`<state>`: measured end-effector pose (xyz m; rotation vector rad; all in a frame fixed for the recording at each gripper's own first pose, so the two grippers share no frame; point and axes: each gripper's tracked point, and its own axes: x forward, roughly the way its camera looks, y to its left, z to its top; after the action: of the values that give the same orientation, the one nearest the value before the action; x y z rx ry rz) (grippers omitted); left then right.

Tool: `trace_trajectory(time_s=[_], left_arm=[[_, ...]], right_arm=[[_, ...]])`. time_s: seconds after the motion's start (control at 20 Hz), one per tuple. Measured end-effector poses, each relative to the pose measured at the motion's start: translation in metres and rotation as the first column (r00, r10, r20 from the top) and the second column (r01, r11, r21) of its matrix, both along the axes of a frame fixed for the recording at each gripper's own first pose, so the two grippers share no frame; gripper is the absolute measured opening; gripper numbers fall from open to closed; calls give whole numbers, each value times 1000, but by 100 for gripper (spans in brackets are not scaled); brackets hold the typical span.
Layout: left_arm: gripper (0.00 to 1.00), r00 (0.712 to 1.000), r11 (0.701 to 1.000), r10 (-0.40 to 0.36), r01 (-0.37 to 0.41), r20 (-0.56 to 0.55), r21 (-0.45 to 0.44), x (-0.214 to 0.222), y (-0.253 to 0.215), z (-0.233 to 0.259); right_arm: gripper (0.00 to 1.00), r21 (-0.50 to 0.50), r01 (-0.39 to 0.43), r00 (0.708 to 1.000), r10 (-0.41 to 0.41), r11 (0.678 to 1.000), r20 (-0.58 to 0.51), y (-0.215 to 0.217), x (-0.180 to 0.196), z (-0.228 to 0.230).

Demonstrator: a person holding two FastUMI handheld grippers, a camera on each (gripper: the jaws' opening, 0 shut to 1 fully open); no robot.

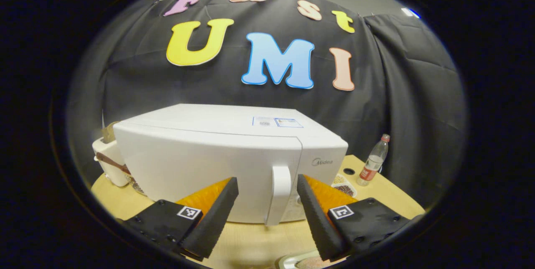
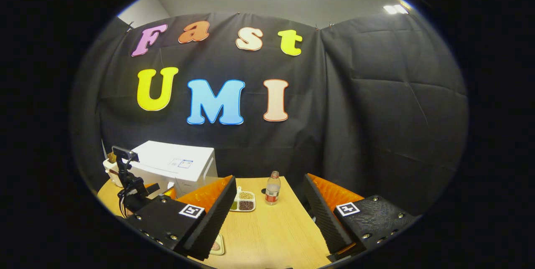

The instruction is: Open the microwave oven with the left hand, put the food in, and close the microwave oven.

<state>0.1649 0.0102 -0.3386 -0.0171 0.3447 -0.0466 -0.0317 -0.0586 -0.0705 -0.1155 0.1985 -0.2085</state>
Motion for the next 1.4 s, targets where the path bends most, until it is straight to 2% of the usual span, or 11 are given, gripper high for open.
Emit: trace_trajectory(time_s=[0.05, 0.25, 0.35, 0.45, 0.5, 0.55, 0.6, 0.7, 0.75, 1.05, 1.4], left_arm=[[96, 1000, 1000, 2, -1, -5, 6, 2, 0, -4], [99, 1000, 1000, 19, -19, -15, 7, 13, 0, -18], [89, 998, 999, 47, -47, -35, 6, 17, 5, -32], [79, 998, 1000, 19, -19, -52, -5, 15, -7, -35], [72, 998, 1000, -9, 9, -56, -12, 15, -15, -38], [50, 999, 1000, -10, 11, -45, 19, 18, -20, -34], [35, 999, 998, -10, 13, -52, 60, 16, -18, -34], [31, 997, 998, -21, 24, -69, 53, 14, -19, -37], [24, 997, 999, -32, 35, -72, 29, 14, -19, -37], [15, 994, 998, -36, 42, -107, 56, 16, -18, -35], [13, 990, 998, -34, 40, -138, 47, 12, -18, -35]], right_arm=[[99, -1, 4, 1000, -4, 1000, -5, -1, 0, -1], [99, -5, 17, 1000, -17, 1000, -19, -8, 1, -4], [99, -7, 16, 1000, -16, 1000, -21, -9, 1, -3], [99, -16, 12, 1000, -12, 1000, -21, -10, 1, -3], [99, -16, 9, 1000, -10, 1000, -23, -10, 2, -4], [99, -12, 4, 1000, -4, 1000, -27, -9, 4, -5], [99, -9, 1, 1000, -2, 1000, -31, -9, 5, -7], [99, -2, -6, 999, 6, 1000, -33, -8, 6, -8], [99, 0, -11, 999, 11, 1000, -32, -7, 6, -7], [99, 9, -45, 999, 45, 999, -9, 0, 12, 0], [99, 1, -76, 997, 76, 997, 12, 5, 19, 5]])
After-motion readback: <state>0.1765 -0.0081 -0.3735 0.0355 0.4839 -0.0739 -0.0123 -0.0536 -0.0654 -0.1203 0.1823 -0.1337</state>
